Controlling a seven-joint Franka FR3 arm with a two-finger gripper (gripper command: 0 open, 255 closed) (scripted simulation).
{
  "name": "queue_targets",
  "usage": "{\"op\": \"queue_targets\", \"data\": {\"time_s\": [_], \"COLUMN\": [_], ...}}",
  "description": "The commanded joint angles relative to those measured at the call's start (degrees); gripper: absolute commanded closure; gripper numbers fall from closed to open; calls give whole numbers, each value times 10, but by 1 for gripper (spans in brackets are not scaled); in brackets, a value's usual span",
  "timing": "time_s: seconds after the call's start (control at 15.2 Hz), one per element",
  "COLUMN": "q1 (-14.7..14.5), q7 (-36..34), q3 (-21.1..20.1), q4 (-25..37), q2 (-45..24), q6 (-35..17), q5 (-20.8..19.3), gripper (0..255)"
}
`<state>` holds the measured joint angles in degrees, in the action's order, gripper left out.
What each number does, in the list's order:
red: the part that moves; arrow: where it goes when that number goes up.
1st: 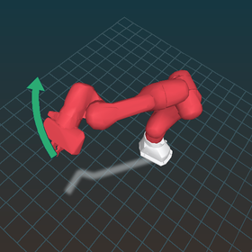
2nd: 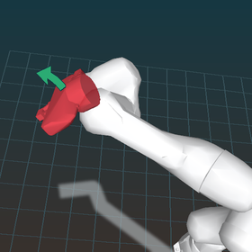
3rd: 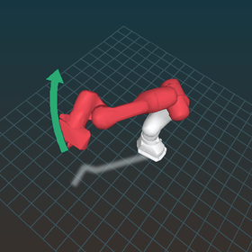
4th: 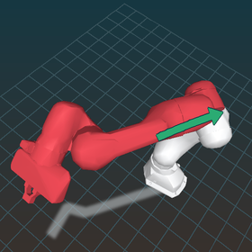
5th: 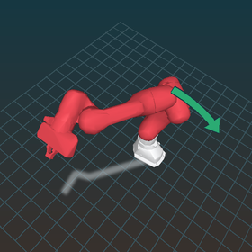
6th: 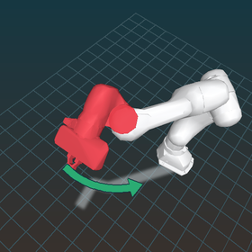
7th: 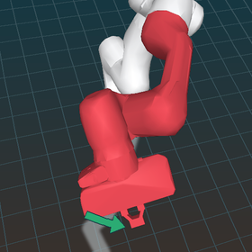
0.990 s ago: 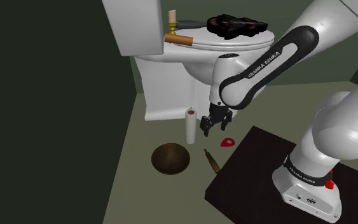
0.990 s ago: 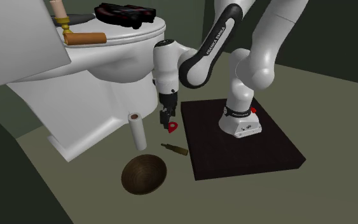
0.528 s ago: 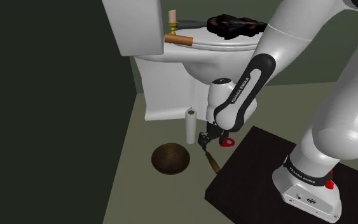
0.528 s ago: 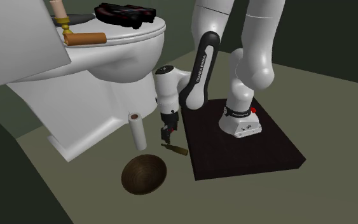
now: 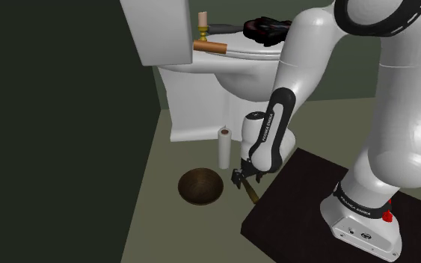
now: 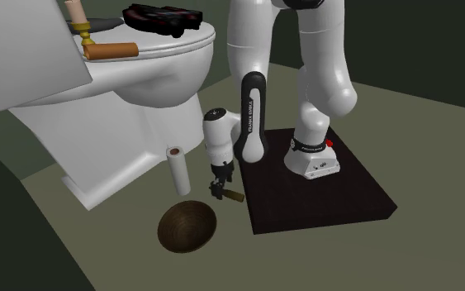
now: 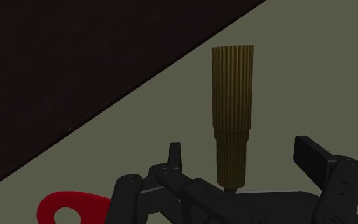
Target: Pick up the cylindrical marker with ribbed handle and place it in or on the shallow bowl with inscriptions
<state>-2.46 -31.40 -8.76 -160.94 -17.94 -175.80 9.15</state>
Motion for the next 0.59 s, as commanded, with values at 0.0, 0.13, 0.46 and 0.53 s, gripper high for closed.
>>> {"op": "queue_targets", "data": {"time_s": [0.0, 0.13, 0.46, 0.53], "q1": [-2, -4, -4, -4], "q7": [0, 1, 1, 1], "q3": [2, 4, 4, 4], "q4": [6, 15, 15, 15], "q2": [-25, -57, -57, -57], "q6": [-19, -42, -42, -42], "q5": [-1, -2, -1, -1], "gripper": [0, 0, 0, 0]}}
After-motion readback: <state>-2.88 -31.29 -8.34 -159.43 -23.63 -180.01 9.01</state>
